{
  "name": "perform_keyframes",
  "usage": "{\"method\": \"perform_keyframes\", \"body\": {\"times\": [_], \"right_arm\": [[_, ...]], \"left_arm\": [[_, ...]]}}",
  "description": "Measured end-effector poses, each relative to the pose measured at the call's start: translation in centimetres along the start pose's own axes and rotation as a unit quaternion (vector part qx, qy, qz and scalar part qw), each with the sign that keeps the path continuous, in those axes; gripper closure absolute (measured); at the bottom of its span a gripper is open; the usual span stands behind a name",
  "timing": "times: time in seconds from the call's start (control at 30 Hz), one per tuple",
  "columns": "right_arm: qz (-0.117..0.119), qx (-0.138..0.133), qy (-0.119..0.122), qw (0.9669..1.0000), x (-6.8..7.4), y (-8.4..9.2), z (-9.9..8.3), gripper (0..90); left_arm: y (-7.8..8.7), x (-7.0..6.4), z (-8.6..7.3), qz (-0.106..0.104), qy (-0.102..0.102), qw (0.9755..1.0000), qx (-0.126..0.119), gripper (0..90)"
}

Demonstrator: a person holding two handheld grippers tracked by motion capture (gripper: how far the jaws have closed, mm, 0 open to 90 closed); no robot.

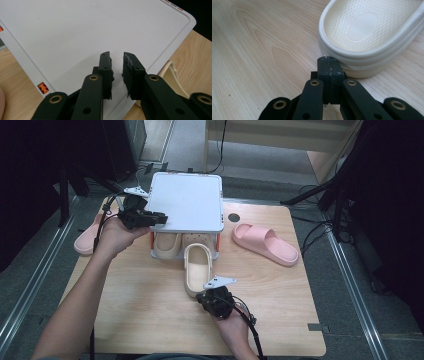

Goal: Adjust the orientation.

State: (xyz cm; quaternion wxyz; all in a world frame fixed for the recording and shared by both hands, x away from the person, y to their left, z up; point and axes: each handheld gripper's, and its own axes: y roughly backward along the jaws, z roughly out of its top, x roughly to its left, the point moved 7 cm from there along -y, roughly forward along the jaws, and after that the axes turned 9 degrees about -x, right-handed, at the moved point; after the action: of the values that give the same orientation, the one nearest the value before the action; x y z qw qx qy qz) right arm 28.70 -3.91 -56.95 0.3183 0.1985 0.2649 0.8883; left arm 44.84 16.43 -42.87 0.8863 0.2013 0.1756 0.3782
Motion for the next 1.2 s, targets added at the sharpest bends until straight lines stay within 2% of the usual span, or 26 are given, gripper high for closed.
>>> {"method": "perform_keyframes", "body": {"times": [0.23,0.67,0.77,0.9,1.1,1.2], "right_arm": [[-0.003,-0.030,0.003,0.9995,-0.3,0.2,1.8,90.0],[-0.009,-0.041,0.006,0.9991,-2.1,-2.0,4.3,90.0],[-0.022,-0.042,0.007,0.9988,-2.7,-2.3,4.8,90.0],[-0.032,-0.049,0.001,0.9983,-3.7,-2.6,5.5,90.0],[-0.037,-0.059,-0.023,0.9973,-5.0,-3.5,6.6,89.1],[-0.042,-0.062,-0.020,0.9970,-5.3,-4.0,7.0,89.7]], "left_arm": [[0.0,-0.1,0.0,-0.001,0.000,1.0000,-0.001,77.3],[0.1,-0.1,-0.1,-0.002,-0.001,1.0000,0.000,77.4],[0.1,-0.1,-0.1,-0.005,0.000,1.0000,-0.001,77.4],[0.1,-0.1,-0.1,-0.006,0.000,1.0000,-0.001,77.4],[0.1,-0.1,-0.1,-0.007,0.001,1.0000,-0.001,77.4],[0.1,-0.1,-0.1,-0.008,0.003,1.0000,-0.001,77.4]]}}
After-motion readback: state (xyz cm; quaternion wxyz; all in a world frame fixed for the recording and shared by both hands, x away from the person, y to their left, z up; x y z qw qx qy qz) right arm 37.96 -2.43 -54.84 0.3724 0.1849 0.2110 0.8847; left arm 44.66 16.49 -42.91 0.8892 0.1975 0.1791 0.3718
